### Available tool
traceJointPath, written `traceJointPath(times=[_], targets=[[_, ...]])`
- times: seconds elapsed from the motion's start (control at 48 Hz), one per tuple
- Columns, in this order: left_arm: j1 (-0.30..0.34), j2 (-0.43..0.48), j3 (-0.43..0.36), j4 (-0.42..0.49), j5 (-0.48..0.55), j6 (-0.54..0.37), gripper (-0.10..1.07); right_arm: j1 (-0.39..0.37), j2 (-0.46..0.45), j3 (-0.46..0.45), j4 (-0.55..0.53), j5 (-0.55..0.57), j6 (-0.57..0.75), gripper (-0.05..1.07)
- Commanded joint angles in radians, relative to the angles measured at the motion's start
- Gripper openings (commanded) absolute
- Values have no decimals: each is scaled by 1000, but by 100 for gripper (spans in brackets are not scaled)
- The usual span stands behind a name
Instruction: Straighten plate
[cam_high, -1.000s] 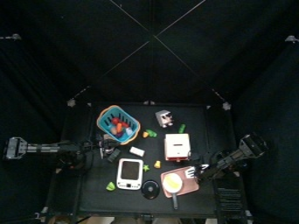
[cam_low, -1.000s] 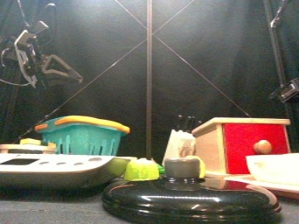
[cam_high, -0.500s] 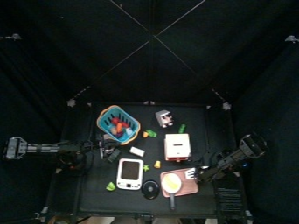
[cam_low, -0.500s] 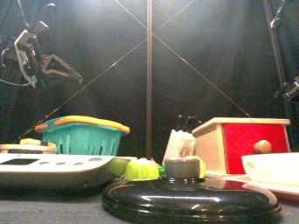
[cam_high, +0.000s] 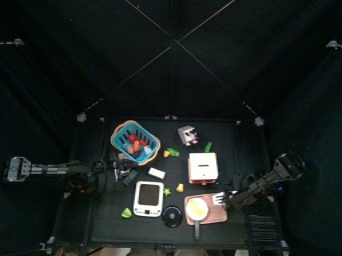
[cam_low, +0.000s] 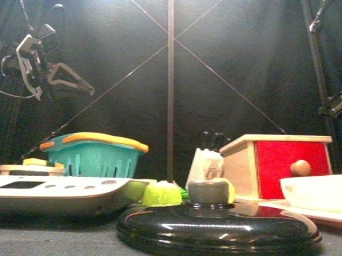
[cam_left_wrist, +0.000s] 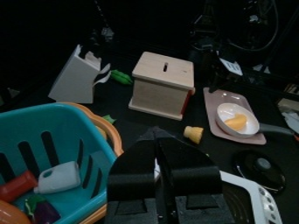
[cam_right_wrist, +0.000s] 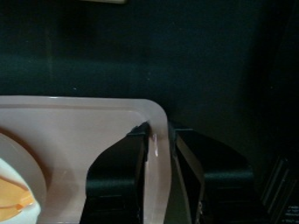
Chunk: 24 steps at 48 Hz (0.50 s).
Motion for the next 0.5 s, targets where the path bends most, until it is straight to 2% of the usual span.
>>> traceJointPath(times=[0.0, 0.479], targets=[[0, 2, -14, 2, -3, 0, 31, 2, -14, -17, 8, 3, 2, 59], [0, 2, -14, 2, -3, 0, 31, 6, -8, -15, 8, -31, 0, 63]])
